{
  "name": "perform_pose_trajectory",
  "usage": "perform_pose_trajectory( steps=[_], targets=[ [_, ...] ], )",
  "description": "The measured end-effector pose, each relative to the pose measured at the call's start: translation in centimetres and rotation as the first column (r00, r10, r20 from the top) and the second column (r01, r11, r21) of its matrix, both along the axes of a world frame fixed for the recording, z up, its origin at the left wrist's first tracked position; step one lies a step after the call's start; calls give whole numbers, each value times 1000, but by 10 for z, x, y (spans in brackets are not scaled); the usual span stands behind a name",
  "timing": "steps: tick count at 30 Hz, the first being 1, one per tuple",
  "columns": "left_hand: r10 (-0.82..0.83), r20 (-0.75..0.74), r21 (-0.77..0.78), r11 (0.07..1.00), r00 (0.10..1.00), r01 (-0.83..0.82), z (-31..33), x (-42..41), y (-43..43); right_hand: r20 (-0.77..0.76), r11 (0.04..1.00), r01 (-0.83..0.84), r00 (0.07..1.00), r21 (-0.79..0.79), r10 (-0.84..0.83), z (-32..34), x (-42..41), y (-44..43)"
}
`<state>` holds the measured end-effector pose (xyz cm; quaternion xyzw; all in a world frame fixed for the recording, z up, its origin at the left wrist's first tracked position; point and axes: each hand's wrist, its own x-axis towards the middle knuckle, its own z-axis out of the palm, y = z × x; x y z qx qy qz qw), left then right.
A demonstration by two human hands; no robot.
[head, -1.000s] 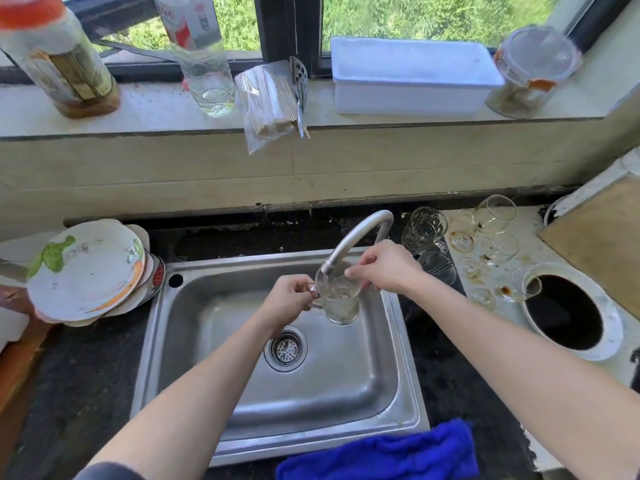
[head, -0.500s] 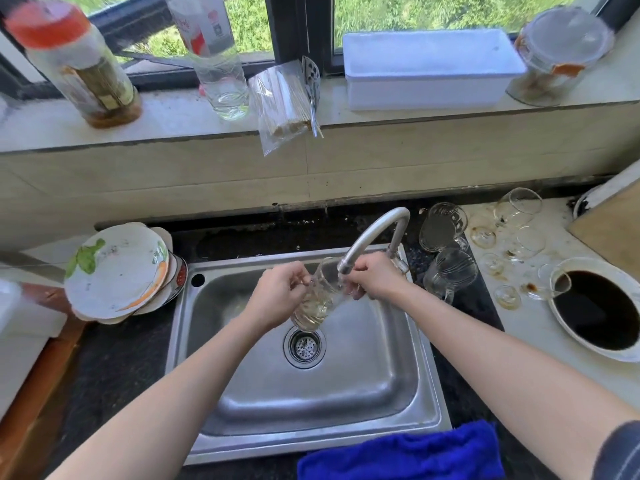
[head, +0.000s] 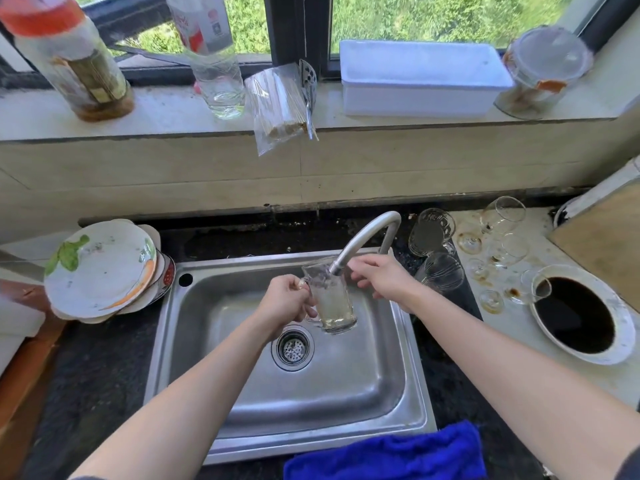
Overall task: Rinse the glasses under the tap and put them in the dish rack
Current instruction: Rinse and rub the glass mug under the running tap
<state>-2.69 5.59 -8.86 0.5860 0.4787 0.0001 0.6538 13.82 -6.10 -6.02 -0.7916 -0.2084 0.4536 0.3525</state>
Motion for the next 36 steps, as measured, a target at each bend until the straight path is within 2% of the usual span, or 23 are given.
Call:
perform_pose_trajectory(
  steps=[2, 4, 8, 13, 16, 18, 20, 22, 25, 27, 29, 31, 33, 36],
  targets=[
    [-59, -109, -53, 997, 992, 54, 3, 5, 11, -43, 999, 0, 999, -40, -2, -8, -2, -8],
    [-125, -189, -175, 980, 974, 92, 4, 6, 19, -91, 996, -16, 996, -89, 8, -16, -5, -14],
    [-250, -248, -340, 927, 936, 157, 0, 4, 22, -168, 981, -42, 986, -188, 10, -19, -12, -19],
    [-346, -270, -409, 886, 899, 219, -3, 5, 22, -244, 955, -89, 969, -281, 18, -26, -17, -23],
    [-415, -207, -334, 881, 886, 335, 3, 7, 21, -362, 950, -61, 930, -306, -57, -27, -16, -20],
    [-453, -136, -217, 881, 881, 420, 8, 8, 18, -428, 952, -25, 897, -304, -113, -28, -10, -17],
    [-529, -107, -54, 848, 842, 526, 12, 8, 13, -430, 955, -11, 894, -298, -124, -26, -7, -15],
    [-536, -105, 84, 834, 838, 545, 8, 4, 8, -360, 966, -26, 930, -259, -71, -23, -8, -15],
    [-445, -24, 112, 889, 895, 445, 0, -7, 10, -140, 989, -49, 990, -137, 30, -23, -12, -9],
    [-310, 56, 42, 950, 949, 308, -4, -14, 17, 82, 995, -80, 993, -61, 85, -21, -13, -2],
    [-94, 71, -20, 995, 993, 96, -8, -16, 27, 315, 990, -138, 939, -14, 135, -17, -12, 5],
    [19, 3, -83, 996, 1000, -18, -12, -13, 34, 404, 987, -162, 903, 5, 146, -6, -10, 9],
    [18, -36, -220, 975, 999, -25, -12, -6, 36, 432, 986, -164, 890, 0, 148, 7, -7, 11],
    [-101, -9, -363, 927, 995, 91, -10, 13, 31, 452, 983, -183, 874, -36, 179, 19, -6, 11]
  ],
)
